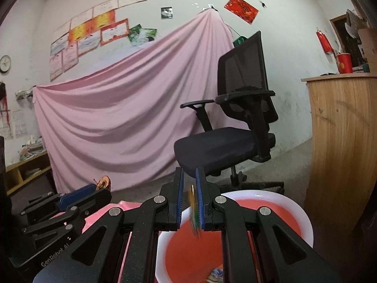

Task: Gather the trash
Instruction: 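Carry cap and battery over the orange bin and open both tools, then move both open tools back over the table toward the remaining trash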

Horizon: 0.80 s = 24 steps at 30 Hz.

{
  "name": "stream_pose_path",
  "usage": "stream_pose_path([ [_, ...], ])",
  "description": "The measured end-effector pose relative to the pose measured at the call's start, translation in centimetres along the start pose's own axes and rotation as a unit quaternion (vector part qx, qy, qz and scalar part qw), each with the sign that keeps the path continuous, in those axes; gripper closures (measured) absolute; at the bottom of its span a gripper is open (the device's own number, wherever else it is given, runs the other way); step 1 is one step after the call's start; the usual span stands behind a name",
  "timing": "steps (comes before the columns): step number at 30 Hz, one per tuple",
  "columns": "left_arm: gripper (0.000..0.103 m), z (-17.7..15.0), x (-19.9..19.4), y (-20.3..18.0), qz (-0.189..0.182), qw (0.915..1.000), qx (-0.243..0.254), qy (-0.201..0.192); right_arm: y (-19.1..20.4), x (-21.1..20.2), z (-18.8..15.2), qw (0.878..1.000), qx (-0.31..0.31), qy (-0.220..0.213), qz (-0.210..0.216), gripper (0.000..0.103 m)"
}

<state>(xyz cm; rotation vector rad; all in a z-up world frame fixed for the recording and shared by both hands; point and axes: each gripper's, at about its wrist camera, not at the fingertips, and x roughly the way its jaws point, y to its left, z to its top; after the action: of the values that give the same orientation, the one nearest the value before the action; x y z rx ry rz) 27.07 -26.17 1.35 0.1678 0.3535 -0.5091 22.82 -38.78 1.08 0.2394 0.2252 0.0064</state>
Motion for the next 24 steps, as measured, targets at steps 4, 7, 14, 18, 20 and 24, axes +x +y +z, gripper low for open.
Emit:
stream_pose_path([
  [4, 0.085, -0.2, 1.1, 0.1, -0.016, 0.9994, -0.012, 0.027, -0.5, 0.2, 0.0, 1.0, 0.004, 0.007, -0.005, 0.094],
  [7, 0.084, -0.3, 1.4, 0.3, -0.023, 0.9987, -0.022, 0.039, -0.6, 0.3, 0.0, 1.0, 0.005, 0.009, -0.006, 0.094],
  [14, 0.073, -0.5, 1.2, 0.8, -0.018, 0.9986, -0.029, 0.042, -0.6, 0.5, 0.2, 1.0, 0.003, 0.013, -0.008, 0.093],
  [18, 0.073, -0.5, 0.7, 1.5, -0.01, 0.9985, -0.035, 0.04, -0.4, 0.6, 0.2, 1.0, 0.001, 0.014, -0.007, 0.093],
  [20, 0.073, -0.6, 0.5, 1.9, -0.005, 0.9985, -0.039, 0.039, -0.2, 0.7, 0.2, 1.0, -0.003, 0.014, -0.006, 0.093],
  [24, 0.073, -0.5, -0.5, 3.1, 0.011, 0.9982, -0.047, 0.034, 0.5, 0.7, 0.4, 1.0, -0.004, 0.01, 0.0, 0.093],
])
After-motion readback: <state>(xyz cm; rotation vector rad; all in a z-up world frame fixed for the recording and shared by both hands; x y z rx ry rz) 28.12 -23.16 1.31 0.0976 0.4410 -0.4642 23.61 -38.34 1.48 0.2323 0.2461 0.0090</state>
